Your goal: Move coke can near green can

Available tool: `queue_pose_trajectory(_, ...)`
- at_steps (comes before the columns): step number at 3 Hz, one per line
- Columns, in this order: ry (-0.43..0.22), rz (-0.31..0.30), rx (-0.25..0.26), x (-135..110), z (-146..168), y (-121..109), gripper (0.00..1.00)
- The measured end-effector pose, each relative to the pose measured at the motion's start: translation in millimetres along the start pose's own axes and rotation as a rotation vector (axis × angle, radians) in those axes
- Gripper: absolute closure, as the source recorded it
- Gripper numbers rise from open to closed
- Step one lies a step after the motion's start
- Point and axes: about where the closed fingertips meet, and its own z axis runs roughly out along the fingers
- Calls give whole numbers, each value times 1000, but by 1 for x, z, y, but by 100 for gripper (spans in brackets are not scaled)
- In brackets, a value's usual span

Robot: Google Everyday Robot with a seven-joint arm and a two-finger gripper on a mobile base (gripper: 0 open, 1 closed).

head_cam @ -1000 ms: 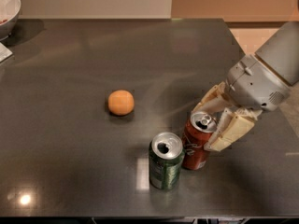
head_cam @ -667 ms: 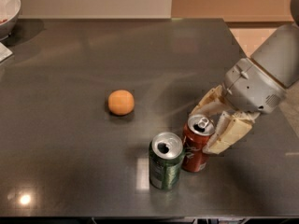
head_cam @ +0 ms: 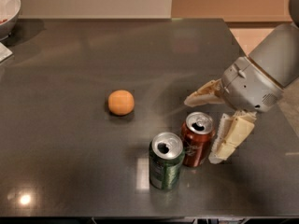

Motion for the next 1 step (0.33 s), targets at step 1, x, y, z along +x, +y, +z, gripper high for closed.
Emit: queue_pose_trajectory(1, 0, 0, 0, 0, 0, 0, 0)
